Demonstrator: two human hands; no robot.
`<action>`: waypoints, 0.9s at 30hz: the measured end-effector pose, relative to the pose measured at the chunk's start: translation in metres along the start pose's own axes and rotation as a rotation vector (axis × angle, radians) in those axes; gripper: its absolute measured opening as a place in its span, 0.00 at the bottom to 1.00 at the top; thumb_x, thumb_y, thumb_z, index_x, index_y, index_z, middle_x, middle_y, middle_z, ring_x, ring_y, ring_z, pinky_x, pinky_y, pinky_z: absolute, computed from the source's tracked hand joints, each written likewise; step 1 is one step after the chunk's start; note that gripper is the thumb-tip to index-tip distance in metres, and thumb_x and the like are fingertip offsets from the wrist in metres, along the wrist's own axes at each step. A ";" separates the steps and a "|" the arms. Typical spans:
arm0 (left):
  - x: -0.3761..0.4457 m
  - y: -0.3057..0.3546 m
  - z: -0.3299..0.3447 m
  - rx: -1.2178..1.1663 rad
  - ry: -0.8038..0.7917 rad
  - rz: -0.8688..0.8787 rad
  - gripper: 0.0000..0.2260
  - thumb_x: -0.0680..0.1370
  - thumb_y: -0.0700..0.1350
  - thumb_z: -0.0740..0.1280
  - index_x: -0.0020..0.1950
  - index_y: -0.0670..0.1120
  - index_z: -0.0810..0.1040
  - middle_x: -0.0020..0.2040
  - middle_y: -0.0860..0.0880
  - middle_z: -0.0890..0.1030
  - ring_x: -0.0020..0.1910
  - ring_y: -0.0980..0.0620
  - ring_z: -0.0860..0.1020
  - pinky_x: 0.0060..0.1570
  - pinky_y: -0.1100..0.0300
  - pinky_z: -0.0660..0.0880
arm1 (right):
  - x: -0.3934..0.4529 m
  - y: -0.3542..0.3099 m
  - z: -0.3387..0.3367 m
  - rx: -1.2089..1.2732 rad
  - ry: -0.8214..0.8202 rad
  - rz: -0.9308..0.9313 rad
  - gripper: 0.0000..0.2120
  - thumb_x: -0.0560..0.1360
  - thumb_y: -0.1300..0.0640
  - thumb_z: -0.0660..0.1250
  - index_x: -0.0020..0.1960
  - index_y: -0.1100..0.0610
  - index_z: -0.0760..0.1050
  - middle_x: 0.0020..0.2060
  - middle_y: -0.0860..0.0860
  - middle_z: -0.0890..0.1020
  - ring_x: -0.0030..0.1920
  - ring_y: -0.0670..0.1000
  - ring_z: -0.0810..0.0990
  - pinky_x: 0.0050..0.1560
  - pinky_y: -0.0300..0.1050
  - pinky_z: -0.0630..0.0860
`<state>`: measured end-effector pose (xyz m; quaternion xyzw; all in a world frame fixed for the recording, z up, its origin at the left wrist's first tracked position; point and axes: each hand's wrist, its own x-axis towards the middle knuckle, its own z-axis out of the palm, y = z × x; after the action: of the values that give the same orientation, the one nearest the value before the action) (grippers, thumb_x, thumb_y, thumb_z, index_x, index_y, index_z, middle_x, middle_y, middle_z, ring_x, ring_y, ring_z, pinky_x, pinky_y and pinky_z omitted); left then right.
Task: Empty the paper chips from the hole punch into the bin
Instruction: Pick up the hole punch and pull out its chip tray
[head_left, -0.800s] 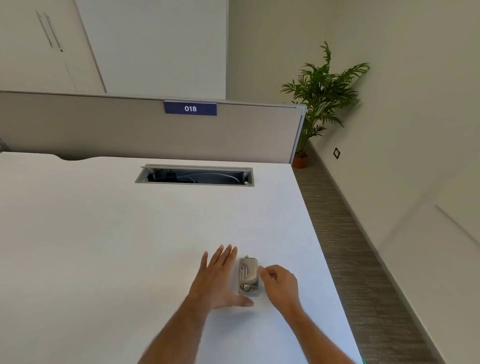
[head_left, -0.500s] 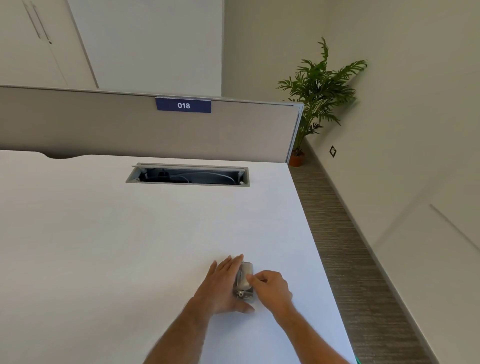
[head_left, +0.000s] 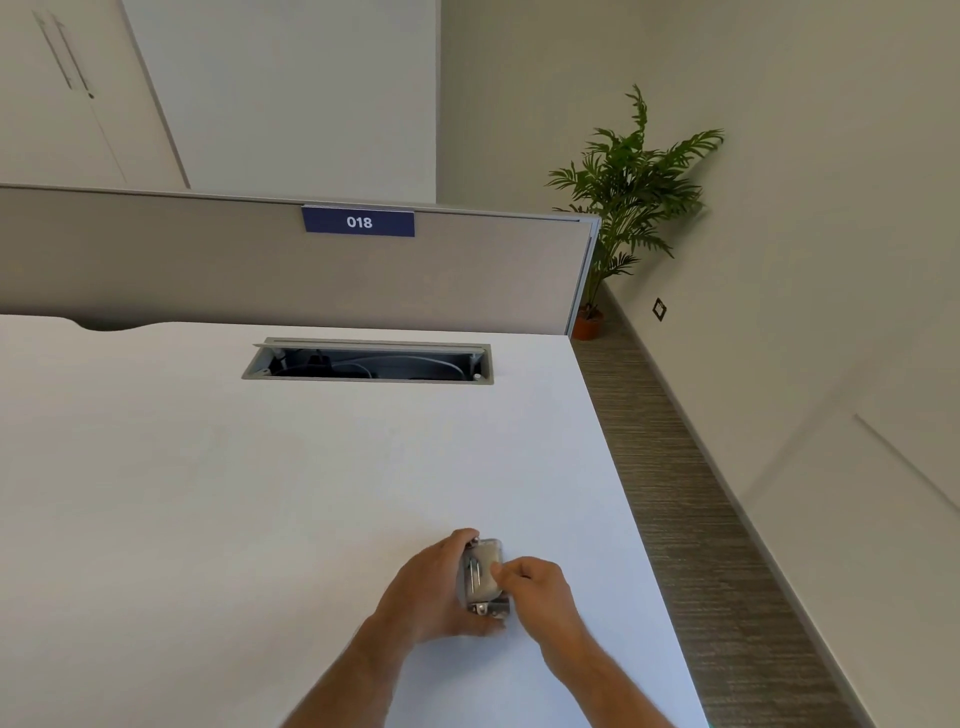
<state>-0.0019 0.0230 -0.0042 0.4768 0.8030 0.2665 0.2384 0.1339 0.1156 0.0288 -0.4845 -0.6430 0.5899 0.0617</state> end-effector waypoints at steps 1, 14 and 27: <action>-0.001 0.003 -0.002 0.001 0.008 0.005 0.48 0.57 0.66 0.79 0.71 0.54 0.64 0.62 0.59 0.77 0.56 0.57 0.76 0.55 0.60 0.76 | -0.001 0.001 -0.002 0.037 0.005 -0.011 0.10 0.77 0.56 0.69 0.40 0.59 0.83 0.34 0.48 0.83 0.33 0.42 0.79 0.38 0.36 0.73; -0.024 0.048 -0.020 -0.065 0.128 0.218 0.49 0.56 0.69 0.78 0.72 0.57 0.65 0.65 0.60 0.75 0.58 0.61 0.77 0.54 0.70 0.76 | -0.024 -0.019 -0.021 0.874 -0.183 0.300 0.27 0.82 0.41 0.59 0.62 0.62 0.82 0.60 0.66 0.84 0.54 0.68 0.85 0.50 0.61 0.83; -0.037 0.055 -0.029 -0.078 0.283 0.379 0.43 0.58 0.68 0.79 0.68 0.55 0.69 0.62 0.58 0.78 0.56 0.59 0.79 0.48 0.66 0.81 | -0.041 -0.035 -0.017 0.855 -0.180 0.214 0.24 0.82 0.43 0.59 0.63 0.62 0.80 0.55 0.67 0.85 0.52 0.70 0.85 0.53 0.63 0.82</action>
<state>0.0312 0.0061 0.0583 0.5674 0.7137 0.4014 0.0873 0.1474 0.1045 0.0824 -0.4259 -0.2906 0.8455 0.1387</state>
